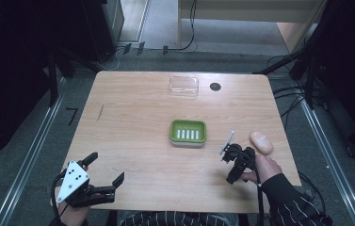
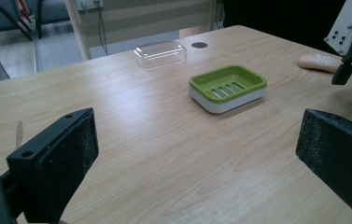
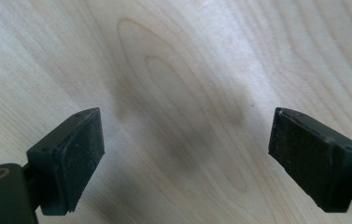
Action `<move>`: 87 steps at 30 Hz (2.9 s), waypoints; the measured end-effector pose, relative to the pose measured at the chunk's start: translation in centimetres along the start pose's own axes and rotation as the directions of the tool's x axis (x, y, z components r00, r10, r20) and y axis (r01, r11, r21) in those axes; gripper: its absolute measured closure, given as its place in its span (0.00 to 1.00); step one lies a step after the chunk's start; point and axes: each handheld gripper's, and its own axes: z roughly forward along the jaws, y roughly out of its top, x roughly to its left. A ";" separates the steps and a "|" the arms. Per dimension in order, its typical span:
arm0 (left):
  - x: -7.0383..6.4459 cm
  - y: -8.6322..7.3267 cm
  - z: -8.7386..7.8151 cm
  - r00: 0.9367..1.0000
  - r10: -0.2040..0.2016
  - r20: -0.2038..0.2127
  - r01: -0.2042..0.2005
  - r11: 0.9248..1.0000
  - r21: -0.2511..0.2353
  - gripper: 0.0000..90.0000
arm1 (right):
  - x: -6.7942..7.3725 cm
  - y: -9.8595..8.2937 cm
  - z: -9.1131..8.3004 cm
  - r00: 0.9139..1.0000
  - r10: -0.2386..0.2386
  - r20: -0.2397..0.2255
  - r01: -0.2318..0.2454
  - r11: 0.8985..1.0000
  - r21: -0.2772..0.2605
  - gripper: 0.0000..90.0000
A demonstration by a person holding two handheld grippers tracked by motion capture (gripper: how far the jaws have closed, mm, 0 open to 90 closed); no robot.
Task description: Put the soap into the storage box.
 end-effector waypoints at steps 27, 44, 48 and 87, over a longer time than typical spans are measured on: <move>-0.1 0.0 -0.2 1.000 -0.006 -0.012 0.006 1.000 -0.003 0.00 | -4.7 -0.7 -2.2 0.992 0.124 0.025 -0.122 0.991 -0.055 0.12; -0.1 0.0 -0.1 1.000 0.001 -0.008 -0.001 1.000 0.002 0.00 | -7.3 -0.6 -3.3 0.985 0.169 0.042 -0.165 0.982 -0.089 0.12; -0.1 0.0 -0.1 1.000 0.000 -0.008 0.000 1.000 0.002 0.00 | -8.4 -0.8 -3.3 0.983 0.175 0.049 -0.170 0.981 -0.093 0.12; -0.1 0.0 0.0 1.000 -0.003 -0.010 0.003 1.000 0.006 0.00 | -14.8 -1.5 0.4 0.964 0.267 -0.006 -0.267 0.963 -0.034 0.05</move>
